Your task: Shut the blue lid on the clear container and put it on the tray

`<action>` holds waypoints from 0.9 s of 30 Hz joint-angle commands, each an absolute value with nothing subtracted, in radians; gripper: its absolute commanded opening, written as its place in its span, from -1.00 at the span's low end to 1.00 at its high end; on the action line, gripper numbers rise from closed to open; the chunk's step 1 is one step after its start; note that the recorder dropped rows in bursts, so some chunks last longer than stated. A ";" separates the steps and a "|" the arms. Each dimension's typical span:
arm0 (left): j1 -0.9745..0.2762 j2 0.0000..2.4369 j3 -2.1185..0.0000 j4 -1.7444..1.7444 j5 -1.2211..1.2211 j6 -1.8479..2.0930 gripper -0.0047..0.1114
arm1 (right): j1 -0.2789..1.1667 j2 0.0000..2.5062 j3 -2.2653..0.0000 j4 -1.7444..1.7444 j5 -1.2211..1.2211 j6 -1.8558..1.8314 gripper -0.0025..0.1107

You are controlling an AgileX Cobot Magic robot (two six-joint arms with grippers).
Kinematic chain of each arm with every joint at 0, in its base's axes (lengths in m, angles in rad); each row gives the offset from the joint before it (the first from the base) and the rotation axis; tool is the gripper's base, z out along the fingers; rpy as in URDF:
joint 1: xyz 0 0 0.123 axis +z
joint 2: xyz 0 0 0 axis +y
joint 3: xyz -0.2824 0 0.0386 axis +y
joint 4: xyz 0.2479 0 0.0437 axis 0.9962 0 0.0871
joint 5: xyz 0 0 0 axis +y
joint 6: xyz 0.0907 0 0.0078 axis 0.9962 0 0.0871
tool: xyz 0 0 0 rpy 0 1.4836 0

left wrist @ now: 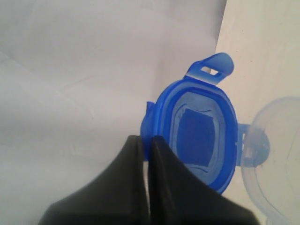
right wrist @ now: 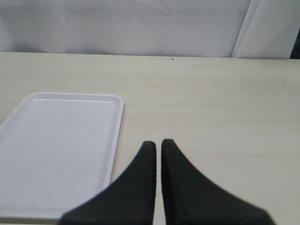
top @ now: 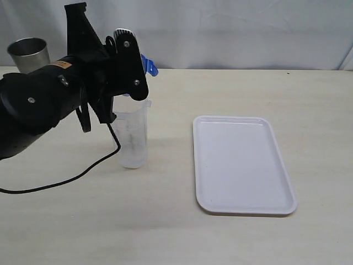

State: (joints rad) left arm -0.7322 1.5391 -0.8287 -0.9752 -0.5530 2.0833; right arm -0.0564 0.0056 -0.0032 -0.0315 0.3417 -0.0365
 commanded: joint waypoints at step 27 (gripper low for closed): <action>-0.757 1.464 -0.810 -0.980 -0.609 2.097 -0.92 | -0.055 0.000 0.000 -0.031 0.342 -0.037 -0.88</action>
